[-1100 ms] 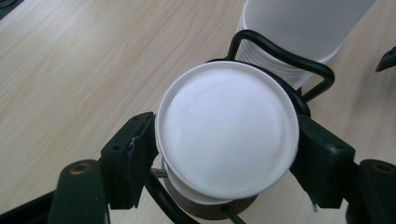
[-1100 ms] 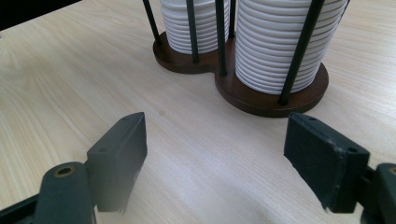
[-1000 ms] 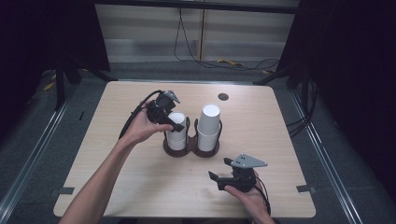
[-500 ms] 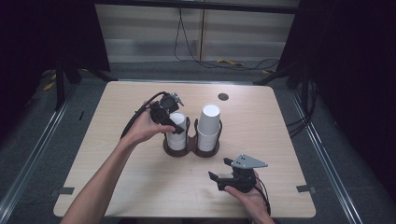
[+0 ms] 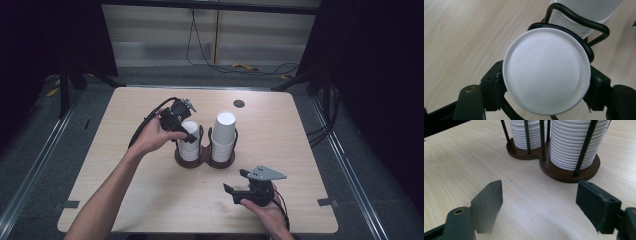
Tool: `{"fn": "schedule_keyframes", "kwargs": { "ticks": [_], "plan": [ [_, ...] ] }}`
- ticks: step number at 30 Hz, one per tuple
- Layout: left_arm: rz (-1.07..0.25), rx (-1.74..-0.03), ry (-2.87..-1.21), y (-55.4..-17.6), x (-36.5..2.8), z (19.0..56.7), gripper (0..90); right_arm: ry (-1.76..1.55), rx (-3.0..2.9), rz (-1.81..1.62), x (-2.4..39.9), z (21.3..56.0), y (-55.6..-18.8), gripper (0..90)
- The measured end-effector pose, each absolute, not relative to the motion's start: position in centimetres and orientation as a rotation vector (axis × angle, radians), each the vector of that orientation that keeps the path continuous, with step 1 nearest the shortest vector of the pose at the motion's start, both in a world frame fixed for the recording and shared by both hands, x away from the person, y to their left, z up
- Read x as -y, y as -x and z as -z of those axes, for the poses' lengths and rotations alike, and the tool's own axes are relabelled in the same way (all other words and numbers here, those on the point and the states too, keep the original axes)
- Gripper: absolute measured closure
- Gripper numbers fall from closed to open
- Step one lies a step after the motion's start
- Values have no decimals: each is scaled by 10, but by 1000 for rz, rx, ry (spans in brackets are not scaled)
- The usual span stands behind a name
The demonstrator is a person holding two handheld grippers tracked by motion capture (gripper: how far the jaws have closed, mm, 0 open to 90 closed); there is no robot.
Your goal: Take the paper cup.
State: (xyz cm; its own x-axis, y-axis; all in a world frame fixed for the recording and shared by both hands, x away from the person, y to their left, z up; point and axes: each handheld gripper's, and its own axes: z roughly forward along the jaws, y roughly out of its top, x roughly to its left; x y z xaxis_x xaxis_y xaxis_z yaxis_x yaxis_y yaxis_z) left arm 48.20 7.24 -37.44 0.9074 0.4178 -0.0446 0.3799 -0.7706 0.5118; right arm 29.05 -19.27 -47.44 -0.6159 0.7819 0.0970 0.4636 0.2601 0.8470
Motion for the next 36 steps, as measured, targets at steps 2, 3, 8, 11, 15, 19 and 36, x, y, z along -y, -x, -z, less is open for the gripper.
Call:
{"fn": "schedule_keyframes", "kwargs": {
  "ticks": [2,3,8,11,15,19,36],
  "plan": [
    [-98,-569,-2534,-482,-73,373,314,-1139,-2196,-1294,193,474,-290,215],
    [-98,-564,-2538,-482,-74,372,314,-1139,-2196,-1295,192,474,-290,215],
    [-92,-573,-2514,-483,-78,368,315,-1139,-2200,-1292,192,475,-290,215],
    [-101,-564,-2514,-481,-79,365,315,-1136,-2202,-1294,192,475,-290,214],
    [-122,-535,-2504,-477,-79,361,316,-1139,-2203,-1291,191,475,-291,214],
    [-128,-523,-2502,-476,-79,359,317,-1138,-2202,-1290,191,475,-291,210],
    [-133,-521,-2437,-472,-87,342,321,-1146,-2202,-1289,190,476,-292,211]
  ]
}}
